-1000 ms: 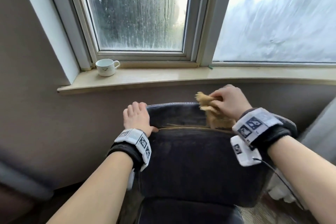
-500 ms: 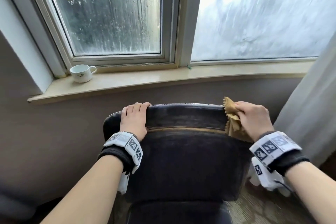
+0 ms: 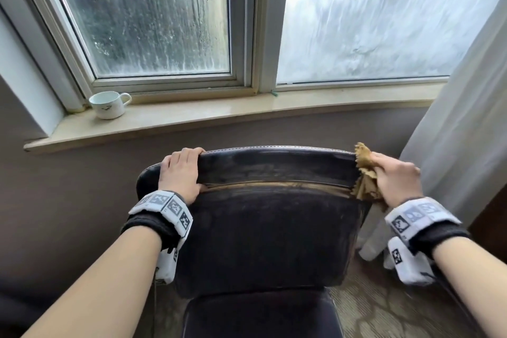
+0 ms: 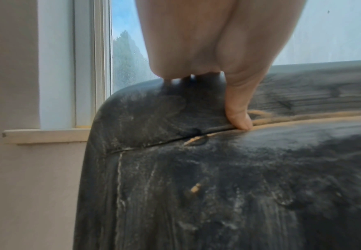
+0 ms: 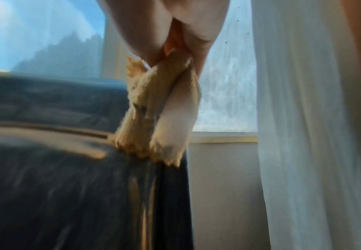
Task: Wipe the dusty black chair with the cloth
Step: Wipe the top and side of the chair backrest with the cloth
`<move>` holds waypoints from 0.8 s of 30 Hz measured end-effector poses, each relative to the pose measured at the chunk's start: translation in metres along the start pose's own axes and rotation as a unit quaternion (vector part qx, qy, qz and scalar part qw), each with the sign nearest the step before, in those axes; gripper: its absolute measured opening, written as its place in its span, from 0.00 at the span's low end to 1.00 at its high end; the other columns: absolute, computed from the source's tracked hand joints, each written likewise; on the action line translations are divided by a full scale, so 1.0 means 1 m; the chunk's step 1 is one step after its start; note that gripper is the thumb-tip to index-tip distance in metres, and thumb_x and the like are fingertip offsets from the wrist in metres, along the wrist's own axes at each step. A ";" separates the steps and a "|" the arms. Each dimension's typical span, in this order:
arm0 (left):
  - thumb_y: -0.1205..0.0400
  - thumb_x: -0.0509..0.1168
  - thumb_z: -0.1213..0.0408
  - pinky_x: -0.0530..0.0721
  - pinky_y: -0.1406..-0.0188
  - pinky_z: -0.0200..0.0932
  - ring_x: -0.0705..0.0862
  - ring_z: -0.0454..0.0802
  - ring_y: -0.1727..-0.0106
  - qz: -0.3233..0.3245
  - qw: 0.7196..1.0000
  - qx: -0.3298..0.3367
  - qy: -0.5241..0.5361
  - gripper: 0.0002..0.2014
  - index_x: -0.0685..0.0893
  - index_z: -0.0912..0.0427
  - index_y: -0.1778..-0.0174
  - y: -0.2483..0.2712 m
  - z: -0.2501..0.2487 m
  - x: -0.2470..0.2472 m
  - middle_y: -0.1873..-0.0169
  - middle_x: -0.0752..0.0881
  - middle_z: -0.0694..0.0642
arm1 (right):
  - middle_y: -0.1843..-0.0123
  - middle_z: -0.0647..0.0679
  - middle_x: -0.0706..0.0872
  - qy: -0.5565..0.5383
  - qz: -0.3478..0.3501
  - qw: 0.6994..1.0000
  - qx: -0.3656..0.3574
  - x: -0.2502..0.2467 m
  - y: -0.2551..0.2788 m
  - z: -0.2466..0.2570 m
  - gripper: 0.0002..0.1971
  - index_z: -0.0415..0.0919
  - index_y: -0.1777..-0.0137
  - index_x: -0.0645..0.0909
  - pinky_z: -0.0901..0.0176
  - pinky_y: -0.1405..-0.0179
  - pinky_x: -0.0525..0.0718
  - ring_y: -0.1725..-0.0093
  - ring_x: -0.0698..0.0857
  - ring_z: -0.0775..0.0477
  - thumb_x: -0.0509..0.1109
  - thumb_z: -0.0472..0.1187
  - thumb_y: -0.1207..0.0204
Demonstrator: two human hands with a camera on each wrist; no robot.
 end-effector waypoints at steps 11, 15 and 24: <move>0.45 0.80 0.42 0.52 0.22 0.48 0.61 0.51 0.23 0.038 0.999 0.027 -0.010 0.60 0.54 0.49 0.20 0.014 0.006 -0.006 0.25 0.65 0.49 | 0.52 0.31 0.86 -0.168 -0.245 0.925 0.236 0.051 0.092 0.019 0.08 0.26 0.56 0.88 0.52 0.52 0.79 0.54 0.84 0.32 0.70 0.29 0.31; 0.45 0.81 0.50 0.52 0.24 0.48 0.61 0.51 0.24 0.003 0.997 0.023 -0.069 0.60 0.54 0.53 0.20 0.013 0.005 0.003 0.25 0.63 0.50 | 0.58 0.31 0.88 -0.199 -0.251 0.931 0.177 0.077 0.076 0.065 0.16 0.25 0.64 0.87 0.56 0.47 0.72 0.51 0.74 0.44 0.59 0.34 0.33; 0.50 0.84 0.54 0.52 0.27 0.49 0.66 0.55 0.29 -0.023 0.999 0.009 -0.032 0.58 0.63 0.54 0.23 0.017 0.016 0.003 0.30 0.71 0.53 | 0.56 0.38 0.87 -0.253 -0.137 0.956 -0.052 0.076 0.071 0.144 0.16 0.30 0.57 0.88 0.57 0.48 0.80 0.52 0.79 0.46 0.59 0.36 0.28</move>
Point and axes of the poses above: each hand's wrist, its own y-axis away from the middle knuckle, its own x-axis out of the palm, z = x × y, the point moved 6 cm from there along -y, towards the middle knuckle
